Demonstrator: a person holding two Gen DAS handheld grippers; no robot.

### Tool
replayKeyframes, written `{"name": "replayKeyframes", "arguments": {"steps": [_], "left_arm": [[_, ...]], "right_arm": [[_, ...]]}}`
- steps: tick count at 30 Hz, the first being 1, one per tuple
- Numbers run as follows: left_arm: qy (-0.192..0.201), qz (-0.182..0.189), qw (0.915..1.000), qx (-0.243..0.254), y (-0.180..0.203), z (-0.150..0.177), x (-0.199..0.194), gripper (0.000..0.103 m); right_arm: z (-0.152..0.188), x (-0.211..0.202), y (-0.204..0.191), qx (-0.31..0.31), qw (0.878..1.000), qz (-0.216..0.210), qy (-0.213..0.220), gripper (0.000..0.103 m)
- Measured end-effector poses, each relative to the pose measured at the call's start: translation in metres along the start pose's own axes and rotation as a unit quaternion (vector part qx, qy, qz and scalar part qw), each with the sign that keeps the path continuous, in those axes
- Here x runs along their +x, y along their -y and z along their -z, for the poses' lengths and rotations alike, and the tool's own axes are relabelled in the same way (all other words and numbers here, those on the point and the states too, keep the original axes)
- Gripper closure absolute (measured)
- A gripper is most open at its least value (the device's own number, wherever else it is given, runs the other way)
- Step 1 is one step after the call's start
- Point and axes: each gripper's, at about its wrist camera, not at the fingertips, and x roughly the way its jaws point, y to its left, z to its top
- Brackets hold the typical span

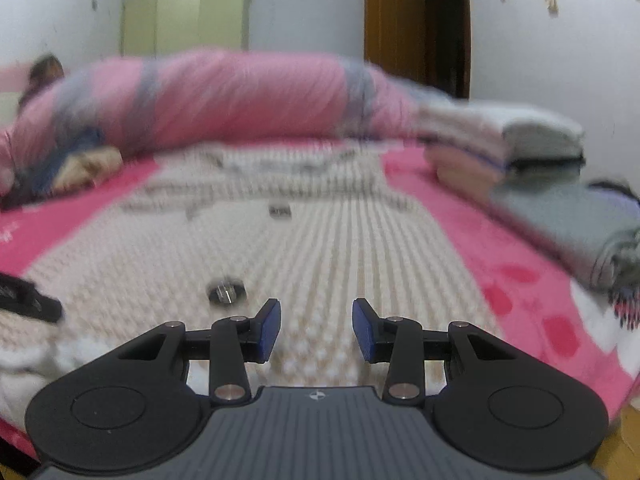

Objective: Fold clothes
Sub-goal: 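Withdraw both open tools back from the folded cardigan, then move both open tools to the cardigan hem beside the lowest button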

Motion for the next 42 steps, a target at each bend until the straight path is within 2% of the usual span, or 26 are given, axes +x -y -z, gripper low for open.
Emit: {"name": "replayKeyframes", "arguments": {"steps": [20, 32, 35, 38, 40, 42], "left_arm": [[-0.013, -0.01, 0.9997, 0.016, 0.003, -0.001, 0.012, 0.0], [-0.017, -0.014, 0.9994, 0.025, 0.006, -0.001, 0.013, 0.0], [-0.018, -0.015, 0.9993, 0.028, 0.007, -0.002, 0.013, 0.0], [-0.019, -0.016, 0.9993, 0.029, 0.007, -0.002, 0.013, 0.0], [-0.019, -0.016, 0.9993, 0.027, 0.008, -0.002, 0.013, 0.0], [-0.018, -0.015, 0.9994, 0.026, 0.008, -0.001, 0.013, 0.0]], "right_arm": [[0.005, 0.007, -0.001, -0.024, 1.0, 0.002, -0.006, 0.06], [-0.001, 0.006, -0.007, -0.041, 0.999, 0.008, -0.028, 0.059], [-0.015, 0.003, -0.002, -0.006, 0.999, -0.011, -0.031, 0.049], [-0.031, 0.002, 0.001, 0.026, 0.999, -0.029, -0.014, 0.031], [-0.038, 0.01, -0.003, 0.012, 1.0, -0.02, -0.005, 0.028], [-0.036, 0.023, -0.01, -0.017, 1.0, -0.009, -0.011, 0.019]]}}
